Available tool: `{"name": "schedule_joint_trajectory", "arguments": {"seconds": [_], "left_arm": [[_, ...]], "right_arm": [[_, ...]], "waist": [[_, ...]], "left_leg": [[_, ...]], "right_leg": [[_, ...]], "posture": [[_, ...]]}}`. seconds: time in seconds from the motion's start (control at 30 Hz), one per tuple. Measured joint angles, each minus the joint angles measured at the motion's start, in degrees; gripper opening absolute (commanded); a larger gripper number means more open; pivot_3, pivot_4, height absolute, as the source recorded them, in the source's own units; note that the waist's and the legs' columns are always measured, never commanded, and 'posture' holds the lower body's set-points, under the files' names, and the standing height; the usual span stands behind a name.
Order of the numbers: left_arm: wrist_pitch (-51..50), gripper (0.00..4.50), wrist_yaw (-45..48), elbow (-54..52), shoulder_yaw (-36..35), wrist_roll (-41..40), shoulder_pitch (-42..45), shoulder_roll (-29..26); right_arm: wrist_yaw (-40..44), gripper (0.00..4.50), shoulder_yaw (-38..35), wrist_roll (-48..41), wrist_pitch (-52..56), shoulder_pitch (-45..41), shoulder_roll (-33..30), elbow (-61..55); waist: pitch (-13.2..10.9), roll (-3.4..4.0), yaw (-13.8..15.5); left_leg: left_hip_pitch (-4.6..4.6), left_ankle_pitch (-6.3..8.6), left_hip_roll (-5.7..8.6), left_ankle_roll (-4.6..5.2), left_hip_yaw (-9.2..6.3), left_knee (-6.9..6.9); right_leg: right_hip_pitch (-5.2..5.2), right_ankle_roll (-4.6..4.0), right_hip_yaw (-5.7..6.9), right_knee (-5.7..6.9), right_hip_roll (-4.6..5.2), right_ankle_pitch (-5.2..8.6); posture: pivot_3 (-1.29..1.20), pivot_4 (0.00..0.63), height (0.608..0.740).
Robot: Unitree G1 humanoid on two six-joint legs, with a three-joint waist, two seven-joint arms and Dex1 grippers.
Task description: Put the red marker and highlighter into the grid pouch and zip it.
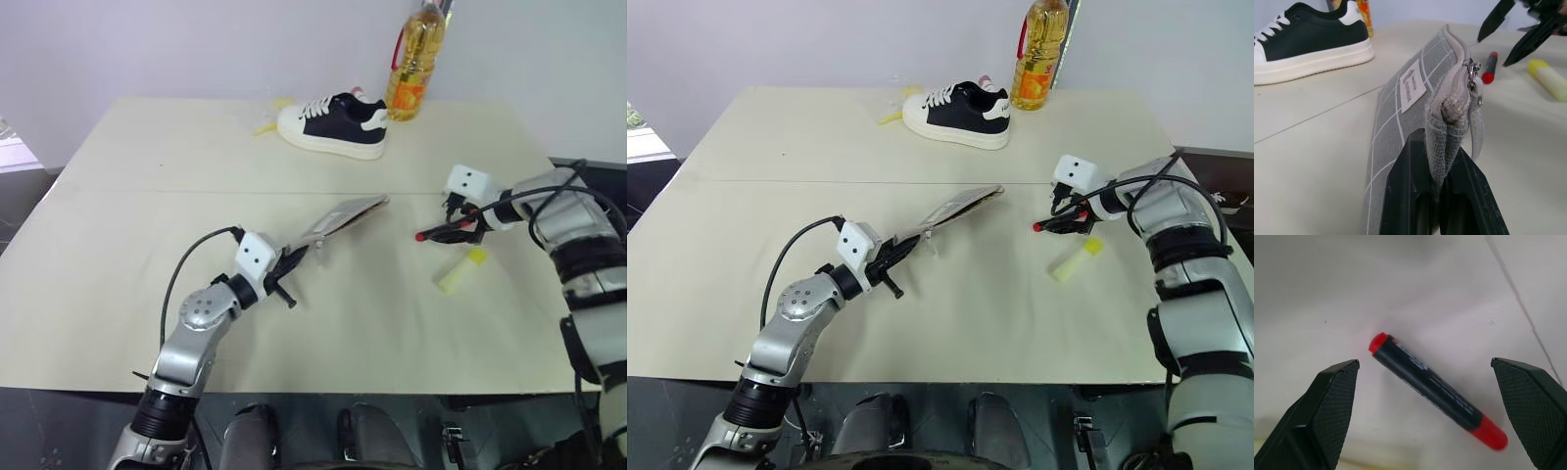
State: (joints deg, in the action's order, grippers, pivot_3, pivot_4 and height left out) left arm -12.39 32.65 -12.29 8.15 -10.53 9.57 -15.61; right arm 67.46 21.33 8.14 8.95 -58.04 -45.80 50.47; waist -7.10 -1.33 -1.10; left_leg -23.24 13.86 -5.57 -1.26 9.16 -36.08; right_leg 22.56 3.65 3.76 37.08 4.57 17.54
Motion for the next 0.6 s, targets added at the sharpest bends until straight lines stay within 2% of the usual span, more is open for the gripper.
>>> {"name": "schedule_joint_trajectory", "arguments": {"seconds": [0.07,0.23,0.33,0.53,0.57,0.6], "left_arm": [[-0.1,0.00,0.1,-1.0,-0.1,-0.2,-0.6,-0.3],[-0.6,0.00,-0.2,-2.2,-0.1,-0.2,-2.1,-0.7],[-0.8,0.00,-0.6,-2.4,-0.2,-0.2,-2.1,-0.7],[-0.9,0.00,-0.9,-2.4,-0.5,-0.2,-2.1,-0.8],[-0.9,0.00,-0.9,-2.4,-0.5,-0.2,-2.1,-0.8],[-0.9,0.00,-0.9,-2.4,-0.5,-0.2,-2.1,-0.9]], "right_arm": [[0.9,4.48,0.7,1.9,-3.4,-1.6,1.1,5.0],[0.4,4.48,1.5,5.8,-7.4,-4.4,3.9,16.1],[0.4,3.64,1.4,7.2,-8.9,-5.7,4.4,19.1],[0.1,0.54,0.4,7.9,-9.6,-5.9,5.5,20.8],[0.0,0.25,0.3,8.1,-9.7,-6.0,5.5,20.8],[0.0,0.24,0.2,8.3,-9.9,-6.0,5.5,20.8]], "waist": [[0.0,0.05,0.1],[-0.1,0.12,0.0],[-0.1,0.12,0.0],[-0.1,0.12,-0.1],[-0.1,0.12,-0.1],[-0.1,0.12,-0.1]], "left_leg": [[0.00,-0.17,0.00,-0.29,0.01,-0.02],[0.01,-0.18,0.01,-0.31,0.01,-0.05],[0.06,-0.18,0.01,-0.32,0.00,-0.05],[0.16,-0.19,0.00,-0.33,-0.01,-0.05],[0.18,-0.19,0.00,-0.33,-0.01,-0.05],[0.19,-0.19,0.00,-0.33,-0.01,-0.05]], "right_leg": [[-0.01,0.00,0.00,-0.01,0.02,0.00],[-0.04,0.00,0.00,0.01,0.05,0.00],[-0.09,0.00,0.00,0.01,0.05,0.00],[-0.20,-0.01,0.00,0.03,0.07,0.00],[-0.22,-0.01,0.00,0.03,0.07,0.00],[-0.22,-0.01,0.00,0.03,0.07,0.00]], "posture": [[0.00,0.150,0.713],[0.00,0.150,0.713],[0.00,0.150,0.713],[0.00,0.150,0.713],[0.00,0.150,0.713],[0.00,0.150,0.713]]}}
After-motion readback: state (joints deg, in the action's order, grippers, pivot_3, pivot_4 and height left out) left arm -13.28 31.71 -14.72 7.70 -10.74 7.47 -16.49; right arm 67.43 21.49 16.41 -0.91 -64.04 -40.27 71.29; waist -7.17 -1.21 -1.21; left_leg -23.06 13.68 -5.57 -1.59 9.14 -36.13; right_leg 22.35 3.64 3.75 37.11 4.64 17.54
